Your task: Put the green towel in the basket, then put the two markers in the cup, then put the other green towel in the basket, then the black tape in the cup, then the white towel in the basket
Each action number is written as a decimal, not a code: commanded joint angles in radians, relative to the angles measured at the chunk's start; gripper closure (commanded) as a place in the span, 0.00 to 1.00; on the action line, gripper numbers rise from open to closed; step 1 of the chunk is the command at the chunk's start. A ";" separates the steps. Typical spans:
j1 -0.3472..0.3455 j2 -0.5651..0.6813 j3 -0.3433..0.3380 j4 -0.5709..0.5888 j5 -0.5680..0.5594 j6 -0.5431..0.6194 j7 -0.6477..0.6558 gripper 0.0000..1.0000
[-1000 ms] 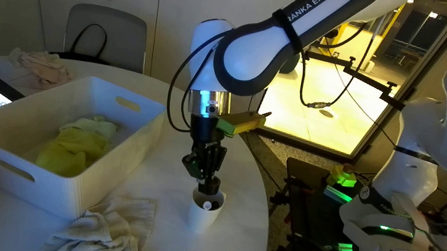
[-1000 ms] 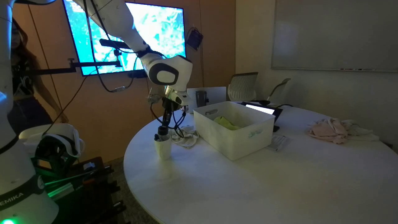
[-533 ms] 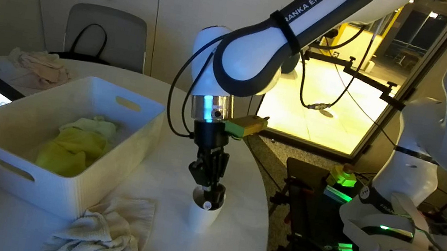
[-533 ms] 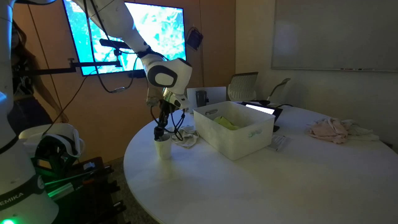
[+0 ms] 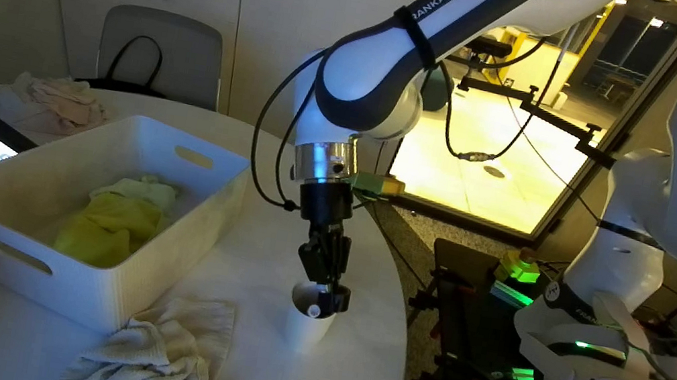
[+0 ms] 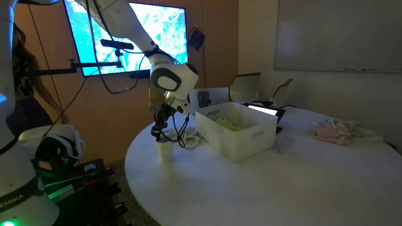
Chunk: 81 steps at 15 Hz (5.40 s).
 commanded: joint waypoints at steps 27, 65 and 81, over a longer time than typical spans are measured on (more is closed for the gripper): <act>-0.075 0.164 -0.018 0.186 0.061 -0.186 -0.122 0.55; 0.290 0.410 -0.015 0.458 -0.650 0.254 0.299 0.00; 0.217 0.481 -0.066 0.489 -0.628 0.390 0.290 0.00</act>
